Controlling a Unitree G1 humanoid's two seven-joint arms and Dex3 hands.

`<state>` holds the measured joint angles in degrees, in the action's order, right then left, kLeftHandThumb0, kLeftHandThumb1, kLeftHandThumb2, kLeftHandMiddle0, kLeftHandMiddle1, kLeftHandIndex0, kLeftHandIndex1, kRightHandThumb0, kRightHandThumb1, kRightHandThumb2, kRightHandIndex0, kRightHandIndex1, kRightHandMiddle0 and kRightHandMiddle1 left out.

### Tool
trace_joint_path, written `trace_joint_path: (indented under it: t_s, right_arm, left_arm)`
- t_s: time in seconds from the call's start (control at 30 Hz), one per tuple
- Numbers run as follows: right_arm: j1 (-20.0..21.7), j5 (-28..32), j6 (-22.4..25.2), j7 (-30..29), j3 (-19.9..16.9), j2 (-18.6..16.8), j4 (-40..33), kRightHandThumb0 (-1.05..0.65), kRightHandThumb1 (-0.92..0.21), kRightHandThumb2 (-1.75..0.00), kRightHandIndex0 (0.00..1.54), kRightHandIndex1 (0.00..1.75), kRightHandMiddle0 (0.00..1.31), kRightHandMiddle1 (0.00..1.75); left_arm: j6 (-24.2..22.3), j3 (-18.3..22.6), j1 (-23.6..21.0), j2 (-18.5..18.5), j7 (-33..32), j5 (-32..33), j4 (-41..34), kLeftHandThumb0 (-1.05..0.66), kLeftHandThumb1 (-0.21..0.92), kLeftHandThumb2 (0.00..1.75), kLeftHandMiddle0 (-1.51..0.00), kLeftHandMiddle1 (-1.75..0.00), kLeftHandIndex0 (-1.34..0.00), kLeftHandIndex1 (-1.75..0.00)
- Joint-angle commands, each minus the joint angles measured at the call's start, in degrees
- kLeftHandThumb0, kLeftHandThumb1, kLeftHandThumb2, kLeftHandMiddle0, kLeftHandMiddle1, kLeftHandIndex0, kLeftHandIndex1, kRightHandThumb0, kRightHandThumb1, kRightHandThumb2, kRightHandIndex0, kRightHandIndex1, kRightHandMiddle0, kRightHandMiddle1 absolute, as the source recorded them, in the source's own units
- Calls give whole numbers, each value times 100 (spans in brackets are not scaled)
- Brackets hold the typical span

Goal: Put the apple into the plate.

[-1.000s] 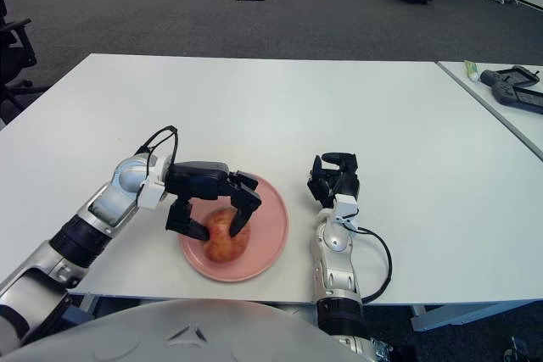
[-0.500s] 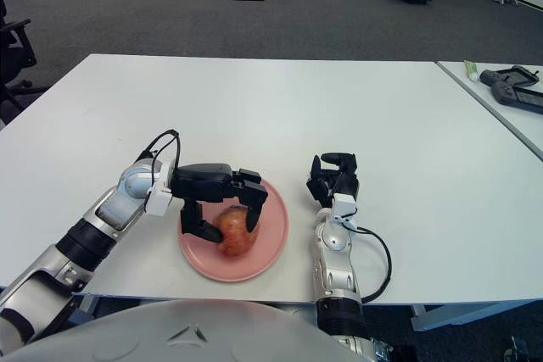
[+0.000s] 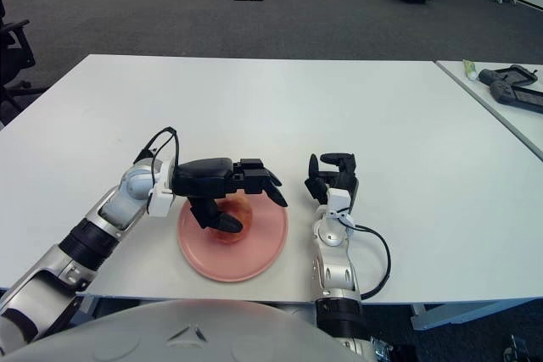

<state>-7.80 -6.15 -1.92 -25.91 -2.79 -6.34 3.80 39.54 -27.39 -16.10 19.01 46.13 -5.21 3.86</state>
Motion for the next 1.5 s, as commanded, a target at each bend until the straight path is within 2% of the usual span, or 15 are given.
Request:
trace_joint_path:
  t_s: [0.0,0.13,0.27,0.4,0.6,0.73,0.77,0.87,0.93,1.07,1.2,1.23,1.33,1.4,1.47]
  right_arm:
    - [-108,2,210,-91,-8,-286,12,-36,-79,-71,48,140,27,175]
    - [-118,45,187,-122,14,-308,0,-36,-79,-71,43,136,27,175]
    - [-155,117,219,-37,27,-268,17,-36,-83,-66,30,125,25,175]
    - [-155,168,142,42,30,-217,63,-35,-86,-61,23,116,23,175]
    - [-155,252,-81,146,13,-208,139,-35,-88,-59,22,111,22,175]
    - [-150,437,-212,304,-56,-209,206,-35,-88,-58,28,113,22,175]
    - [-147,493,-270,349,-74,-208,232,-35,-88,-58,29,114,22,175]
    - [-144,575,-428,435,-95,-209,303,-35,-87,-60,35,130,23,175]
    - [-142,601,-512,474,-101,-208,343,-35,-86,-60,37,136,23,175]
    - [-129,620,-628,516,-111,-192,438,-36,-85,-63,40,146,24,175]
    - [-94,614,-711,548,-134,-179,543,-36,-84,-64,42,150,24,175]
    - [-84,621,-732,555,-142,-180,568,-36,-84,-64,42,150,24,175]
    - [-52,623,-838,566,-160,-178,667,-36,-84,-64,43,151,24,175]
    - [-36,612,-895,565,-167,-177,715,-36,-84,-65,45,150,24,175]
    - [-21,597,-962,575,-171,-168,771,-36,-83,-65,46,150,25,175]
  left_arm:
    - [-154,97,-37,0,-147,10,8,-75,92,68,0,-12,0,-31]
    - [-279,147,41,-30,-259,42,-45,-81,92,73,0,-2,0,-17]
    - [-436,259,207,-118,-494,107,-100,-89,92,83,0,0,0,-6]
    - [-614,395,379,-217,-748,162,-187,-96,92,93,0,0,0,-3]
    - [-814,513,497,-259,-870,290,-278,-100,92,100,0,0,0,-3]
    - [-832,725,377,-296,-923,484,-33,-102,92,103,-1,0,0,-10]
    - [-742,868,150,-347,-963,557,390,-102,92,103,-1,0,0,-11]
    - [-539,1149,-235,-480,-1053,715,1188,-103,92,103,-2,-1,0,-14]
    - [-474,1306,-239,-552,-1113,848,1315,-103,92,102,-2,-1,0,-14]
    - [-558,1677,244,-721,-1346,1386,680,-102,92,98,-3,-1,0,-11]
    - [-1190,1945,574,-1077,-1724,2054,93,-99,92,91,-5,-3,0,-17]
    - [-1376,2029,624,-1196,-1940,2111,44,-96,92,92,-4,-2,0,-14]
    - [-1819,2309,732,-1418,-2575,2049,-32,-88,92,82,-8,-7,0,-31]
    - [-1949,2403,782,-1480,-2797,1933,-62,-82,92,79,-8,-8,0,-33]
    - [-1811,2692,715,-1416,-2948,1845,642,-77,92,74,-11,-11,0,-49]
